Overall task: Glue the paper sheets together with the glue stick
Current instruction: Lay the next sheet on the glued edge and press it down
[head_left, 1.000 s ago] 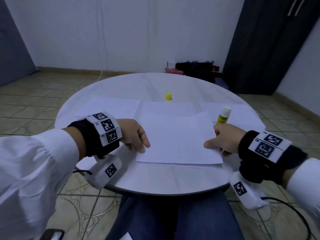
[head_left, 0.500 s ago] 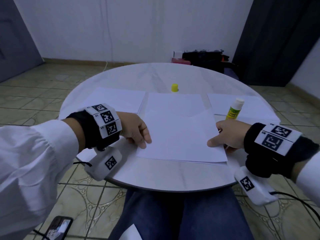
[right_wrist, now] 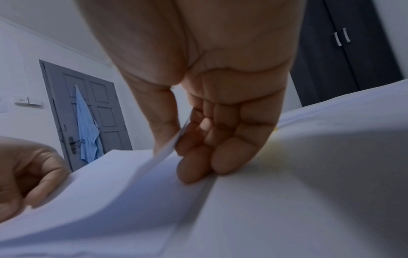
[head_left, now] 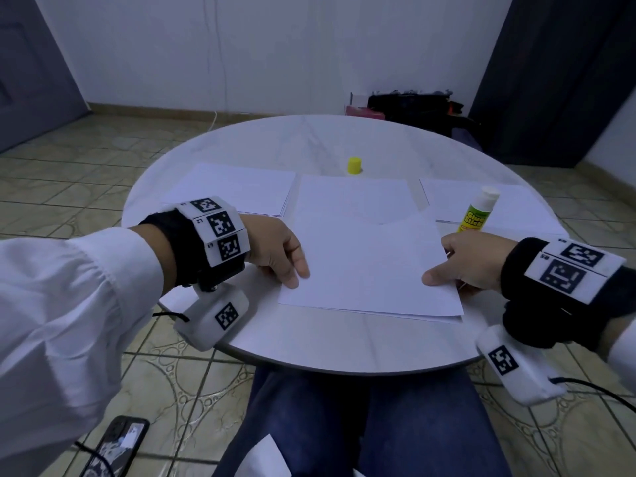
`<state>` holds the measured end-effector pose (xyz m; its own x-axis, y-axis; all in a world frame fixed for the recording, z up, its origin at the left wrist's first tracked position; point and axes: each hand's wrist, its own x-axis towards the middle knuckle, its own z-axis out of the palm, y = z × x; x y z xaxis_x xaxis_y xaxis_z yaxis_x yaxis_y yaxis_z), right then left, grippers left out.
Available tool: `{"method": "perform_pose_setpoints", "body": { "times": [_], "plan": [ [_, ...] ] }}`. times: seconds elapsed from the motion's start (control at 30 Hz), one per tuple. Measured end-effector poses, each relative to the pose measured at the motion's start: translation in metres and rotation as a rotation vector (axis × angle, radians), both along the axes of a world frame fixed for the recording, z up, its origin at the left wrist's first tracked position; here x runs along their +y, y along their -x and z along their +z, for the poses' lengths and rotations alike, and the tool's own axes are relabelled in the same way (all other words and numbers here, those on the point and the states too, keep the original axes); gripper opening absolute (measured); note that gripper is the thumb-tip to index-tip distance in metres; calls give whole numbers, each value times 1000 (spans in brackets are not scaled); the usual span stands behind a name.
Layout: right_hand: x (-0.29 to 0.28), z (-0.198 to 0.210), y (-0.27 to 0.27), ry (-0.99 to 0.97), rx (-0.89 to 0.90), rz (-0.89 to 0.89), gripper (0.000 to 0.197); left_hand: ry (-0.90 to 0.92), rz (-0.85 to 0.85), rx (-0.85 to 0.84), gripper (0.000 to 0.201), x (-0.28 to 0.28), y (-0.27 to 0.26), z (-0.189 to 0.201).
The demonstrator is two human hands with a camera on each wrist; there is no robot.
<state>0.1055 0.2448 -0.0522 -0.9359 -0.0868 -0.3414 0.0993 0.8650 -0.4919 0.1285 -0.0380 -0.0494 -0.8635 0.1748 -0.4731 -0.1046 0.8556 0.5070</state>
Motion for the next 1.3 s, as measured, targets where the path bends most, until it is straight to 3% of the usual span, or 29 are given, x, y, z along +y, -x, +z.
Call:
{"method": "perform_pose_setpoints", "body": {
  "times": [0.3,0.5,0.7,1.3],
  "plan": [
    [1,0,1,-58,21,40,44,12,-10,-2,18,1,-2,2],
    [0,2,-1,-93,5,55,39,53,-26,44,16,3,-3,1],
    [11,11,1,-70,-86,91,20,47,-28,35,18,3,-1,-2],
    [15,7,5,-50,-65,135,20,74,-33,37,16,3,1,-3]
  ]
}}
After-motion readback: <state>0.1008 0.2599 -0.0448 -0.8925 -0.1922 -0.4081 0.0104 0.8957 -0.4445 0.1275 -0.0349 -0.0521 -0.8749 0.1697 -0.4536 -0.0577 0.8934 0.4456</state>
